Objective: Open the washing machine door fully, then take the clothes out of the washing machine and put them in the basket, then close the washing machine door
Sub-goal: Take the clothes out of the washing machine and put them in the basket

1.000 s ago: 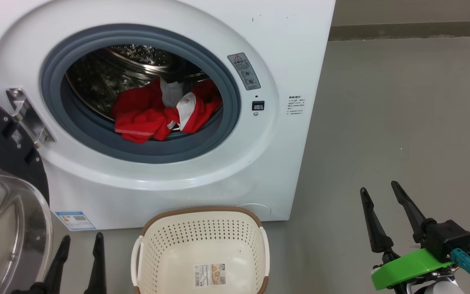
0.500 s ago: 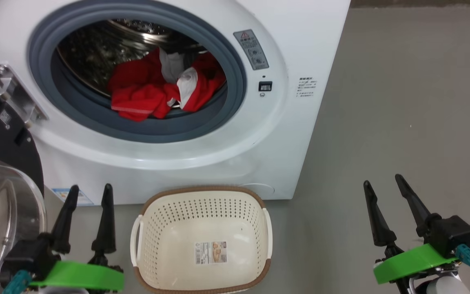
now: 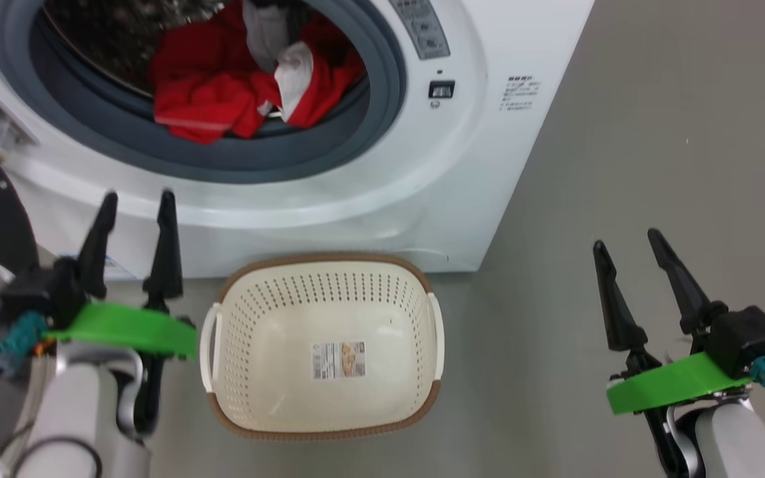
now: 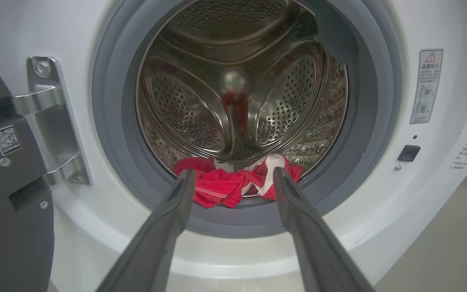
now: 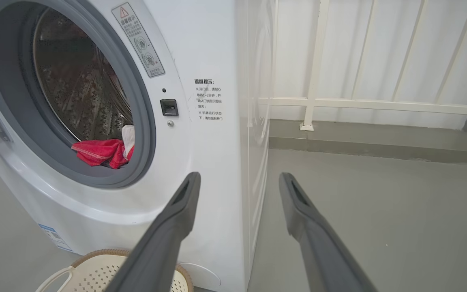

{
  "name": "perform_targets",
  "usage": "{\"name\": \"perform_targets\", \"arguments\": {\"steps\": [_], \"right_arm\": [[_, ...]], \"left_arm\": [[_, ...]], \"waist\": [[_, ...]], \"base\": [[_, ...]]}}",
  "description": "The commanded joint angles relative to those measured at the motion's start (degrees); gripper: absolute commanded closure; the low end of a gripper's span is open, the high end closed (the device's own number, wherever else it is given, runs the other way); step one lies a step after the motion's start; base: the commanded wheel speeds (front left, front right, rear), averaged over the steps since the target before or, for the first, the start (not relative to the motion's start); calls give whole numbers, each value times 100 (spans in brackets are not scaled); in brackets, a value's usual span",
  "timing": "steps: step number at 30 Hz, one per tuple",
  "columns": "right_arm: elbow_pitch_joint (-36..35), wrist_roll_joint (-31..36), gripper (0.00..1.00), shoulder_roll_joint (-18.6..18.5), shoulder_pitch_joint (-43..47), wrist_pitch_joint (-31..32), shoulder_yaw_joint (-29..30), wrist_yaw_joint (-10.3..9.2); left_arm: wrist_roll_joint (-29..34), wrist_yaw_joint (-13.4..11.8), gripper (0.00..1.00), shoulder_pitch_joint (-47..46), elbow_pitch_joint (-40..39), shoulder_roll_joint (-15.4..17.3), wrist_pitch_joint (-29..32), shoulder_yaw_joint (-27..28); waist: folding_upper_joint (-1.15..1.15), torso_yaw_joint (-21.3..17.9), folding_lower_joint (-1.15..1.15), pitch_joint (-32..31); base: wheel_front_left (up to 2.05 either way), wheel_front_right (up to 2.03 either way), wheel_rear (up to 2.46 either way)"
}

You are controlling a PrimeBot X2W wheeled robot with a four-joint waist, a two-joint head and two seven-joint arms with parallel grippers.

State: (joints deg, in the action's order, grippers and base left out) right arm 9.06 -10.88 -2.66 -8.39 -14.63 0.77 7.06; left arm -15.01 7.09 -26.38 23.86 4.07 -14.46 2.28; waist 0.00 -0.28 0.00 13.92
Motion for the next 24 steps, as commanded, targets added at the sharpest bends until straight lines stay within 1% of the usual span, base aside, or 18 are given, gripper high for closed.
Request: {"name": "perform_targets", "arguments": {"steps": [1, 8, 11, 17, 24], "right_arm": [[-179, 30, 0, -21, -194, -37, -132, 43], [-251, 46, 0, -21, -418, -37, -141, 43], [-291, 52, 0, -21, -535, -37, -182, 43], [-368, 68, 0, -21, -712, -37, -196, 43], [-431, 19, 0, -21, -852, -37, -268, 43]], "left_arm": [[49, 16, 0, -238, -51, 177, -53, 161], [-37, 23, 0, -1327, 831, 220, -53, 71], [-216, 32, 0, -1784, 1215, 215, -19, -51], [-269, 37, 0, -2675, 1874, 367, -14, -405], [-255, 38, 0, -3630, 2644, 628, -29, -634]], "waist": [[0, -36, 0, 289], [0, -21, 0, 861], [0, -55, 0, 1098], [0, -168, 0, 1525], [0, -349, 0, 1891]], "base": [[0, 0, 0], [0, 0, 0], [0, 0, 0], [0, 0, 0], [0, 0, 0]]}}
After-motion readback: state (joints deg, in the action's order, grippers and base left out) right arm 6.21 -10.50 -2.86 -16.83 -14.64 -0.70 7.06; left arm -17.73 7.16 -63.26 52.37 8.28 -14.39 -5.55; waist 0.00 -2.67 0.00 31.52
